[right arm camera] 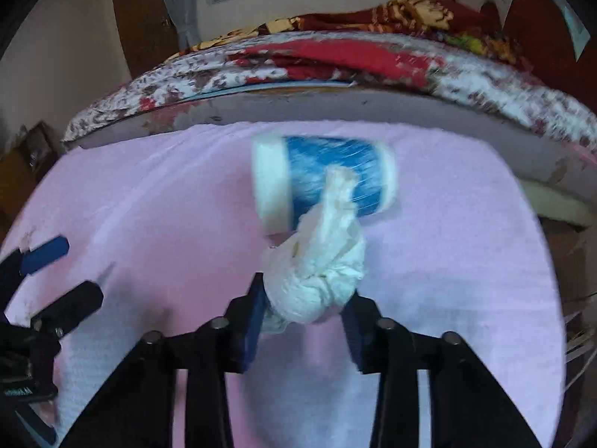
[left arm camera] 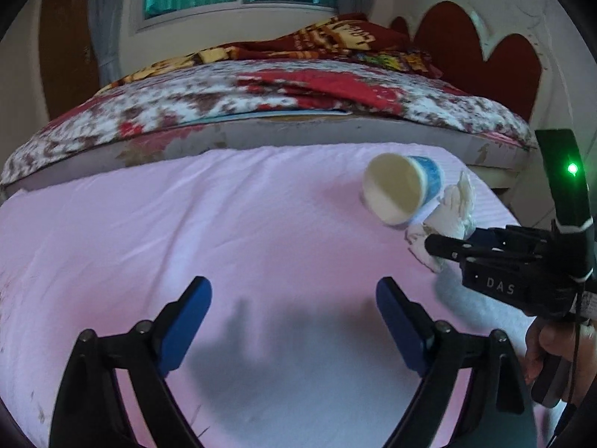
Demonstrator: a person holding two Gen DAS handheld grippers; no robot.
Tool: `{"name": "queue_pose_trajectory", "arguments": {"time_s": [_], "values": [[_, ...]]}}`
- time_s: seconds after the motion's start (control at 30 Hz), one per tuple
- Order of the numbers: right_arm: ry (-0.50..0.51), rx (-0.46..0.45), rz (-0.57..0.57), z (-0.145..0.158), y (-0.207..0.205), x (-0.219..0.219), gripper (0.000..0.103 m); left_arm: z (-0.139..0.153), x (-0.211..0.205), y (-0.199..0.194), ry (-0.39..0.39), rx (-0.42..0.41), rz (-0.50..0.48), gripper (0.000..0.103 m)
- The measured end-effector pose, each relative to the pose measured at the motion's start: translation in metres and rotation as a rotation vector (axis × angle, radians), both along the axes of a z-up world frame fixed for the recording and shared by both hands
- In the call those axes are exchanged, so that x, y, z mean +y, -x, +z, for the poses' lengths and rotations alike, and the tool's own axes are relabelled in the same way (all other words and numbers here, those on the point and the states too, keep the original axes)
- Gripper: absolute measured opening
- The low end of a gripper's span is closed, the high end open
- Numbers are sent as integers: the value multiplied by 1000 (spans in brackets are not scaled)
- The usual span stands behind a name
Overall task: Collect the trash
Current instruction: 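Grasp the white tissue with the right tool while the left tool grasps the blue-white paper cup, then carry the white tissue and blue-white cup over the black bin with both tools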
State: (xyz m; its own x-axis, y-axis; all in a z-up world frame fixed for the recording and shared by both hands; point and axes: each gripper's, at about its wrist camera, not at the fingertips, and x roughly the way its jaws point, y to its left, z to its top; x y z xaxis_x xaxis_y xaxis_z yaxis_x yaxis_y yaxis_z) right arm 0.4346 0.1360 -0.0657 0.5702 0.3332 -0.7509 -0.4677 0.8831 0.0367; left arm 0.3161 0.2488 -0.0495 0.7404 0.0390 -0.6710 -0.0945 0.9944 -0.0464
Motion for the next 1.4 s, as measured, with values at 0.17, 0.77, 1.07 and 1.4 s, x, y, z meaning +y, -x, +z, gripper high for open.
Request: {"name": "queue_pose_trajectory", "arguments": {"time_s": [0.17,0.77,1.07,1.4], "values": [[-9,-34,-101,6,-12,-46,32,1,-38,-32,-27,0,-108,80],[-87,27,-117,13,-24,-104,31,-7,-99,-93,50,42,-256,4],[-83,-26,-110,41,36,-128,30,22,-115,-18,18,-4,-257,4],[-84,-103,-83,85,118,-141,30,52,-132,45,11,-30,-234,4]]}}
